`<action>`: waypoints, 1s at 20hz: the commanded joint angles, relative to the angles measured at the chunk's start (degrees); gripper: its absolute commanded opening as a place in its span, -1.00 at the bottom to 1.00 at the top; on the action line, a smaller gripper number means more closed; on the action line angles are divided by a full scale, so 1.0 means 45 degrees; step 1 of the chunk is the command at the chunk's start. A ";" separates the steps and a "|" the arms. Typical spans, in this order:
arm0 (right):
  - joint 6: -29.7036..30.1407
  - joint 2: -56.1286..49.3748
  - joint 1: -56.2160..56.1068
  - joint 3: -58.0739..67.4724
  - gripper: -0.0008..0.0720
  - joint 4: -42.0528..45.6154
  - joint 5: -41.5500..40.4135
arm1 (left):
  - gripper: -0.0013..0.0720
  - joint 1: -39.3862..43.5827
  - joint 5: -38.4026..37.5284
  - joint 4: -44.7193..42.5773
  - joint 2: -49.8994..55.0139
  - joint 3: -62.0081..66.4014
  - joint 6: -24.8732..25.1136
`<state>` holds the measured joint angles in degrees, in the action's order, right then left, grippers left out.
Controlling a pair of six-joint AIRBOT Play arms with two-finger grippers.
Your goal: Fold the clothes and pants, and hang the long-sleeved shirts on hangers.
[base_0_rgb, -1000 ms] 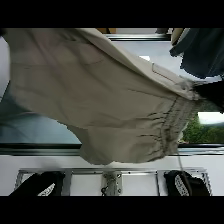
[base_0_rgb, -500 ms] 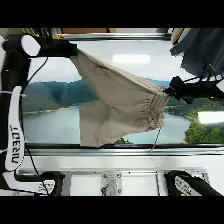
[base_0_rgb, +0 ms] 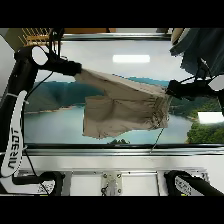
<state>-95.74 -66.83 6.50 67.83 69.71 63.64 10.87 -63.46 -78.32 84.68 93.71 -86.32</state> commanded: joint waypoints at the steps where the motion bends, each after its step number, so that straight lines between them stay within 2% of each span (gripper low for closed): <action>1: 0.0092 0.0714 -0.0311 -0.0510 -0.94 0.2487 0.1821 | -0.95 0.0636 0.0262 -0.0010 -0.1977 -0.3614 -0.0053; 5: -0.0053 0.1681 -0.0563 -0.2545 -0.94 0.2608 0.2380 | -0.95 0.1982 0.1234 -0.0015 -0.3662 -0.7873 -0.0063; 8: -0.0408 0.2399 -0.0709 -0.4177 -0.94 0.2555 0.2424 | -0.95 0.2676 0.1996 -0.0005 -0.4342 -0.9942 -0.0063; 16: -0.0544 0.2764 -0.0855 -0.6037 -0.90 0.2458 0.2623 | -0.93 0.3774 0.2817 0.0005 -0.4396 -1.1880 -0.0063; 17: -0.0529 0.2788 -0.0840 -0.6033 -0.81 0.2361 0.2589 | -0.23 0.3774 0.2642 0.0005 -0.4454 -1.1803 -0.0102; 18: -0.0525 0.2817 -0.0816 -0.5911 -0.10 0.2268 0.2599 | 0.54 0.3764 0.2380 -0.0015 -0.4585 -1.1574 -0.0165; 19: -0.0525 0.2895 -0.0733 -0.5561 0.70 0.2263 0.2773 | 0.55 0.3696 0.2050 -0.0010 -0.4833 -1.1157 -0.0253; 20: -0.0481 0.3036 -0.0549 -0.4988 0.76 0.2225 0.3113 | 0.55 0.3623 0.1807 -0.0015 -0.5163 -1.0686 -0.0272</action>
<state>-97.97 -54.06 3.09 42.70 80.23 75.90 27.35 -52.80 -78.35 63.61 42.96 -87.02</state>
